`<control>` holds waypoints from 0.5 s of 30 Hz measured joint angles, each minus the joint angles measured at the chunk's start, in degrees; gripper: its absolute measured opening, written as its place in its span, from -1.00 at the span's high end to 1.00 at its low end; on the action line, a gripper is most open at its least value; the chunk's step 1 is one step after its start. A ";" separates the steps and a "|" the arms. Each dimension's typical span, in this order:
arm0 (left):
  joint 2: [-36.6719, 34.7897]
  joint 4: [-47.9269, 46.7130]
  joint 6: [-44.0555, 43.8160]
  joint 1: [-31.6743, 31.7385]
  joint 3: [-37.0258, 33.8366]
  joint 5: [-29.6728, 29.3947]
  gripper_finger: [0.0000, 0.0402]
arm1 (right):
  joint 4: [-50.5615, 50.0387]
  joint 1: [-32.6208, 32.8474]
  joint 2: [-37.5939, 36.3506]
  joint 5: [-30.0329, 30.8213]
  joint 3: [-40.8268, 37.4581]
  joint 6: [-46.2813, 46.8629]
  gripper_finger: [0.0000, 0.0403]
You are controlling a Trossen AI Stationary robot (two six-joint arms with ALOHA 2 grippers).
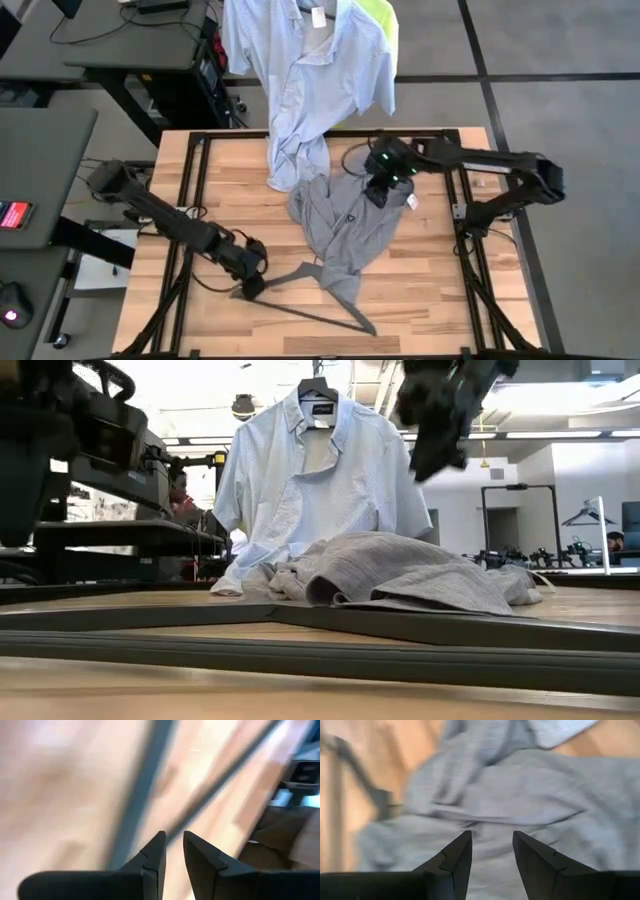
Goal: Hang clothes
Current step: Hang the gray shirt on the rack
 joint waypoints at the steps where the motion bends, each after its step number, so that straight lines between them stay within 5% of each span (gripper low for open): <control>1: -1.51 -0.94 1.59 0.41 0.01 -0.67 0.75 | -0.43 2.42 -1.38 -0.01 0.00 3.49 0.33; 6: -4.12 -0.96 11.37 2.97 -0.53 -3.07 0.68 | -0.47 17.14 -3.78 2.28 0.00 19.98 0.33; 15: 7.24 8.60 29.43 3.76 -0.47 -4.62 0.23 | 0.86 40.96 4.13 21.48 -0.07 46.24 0.33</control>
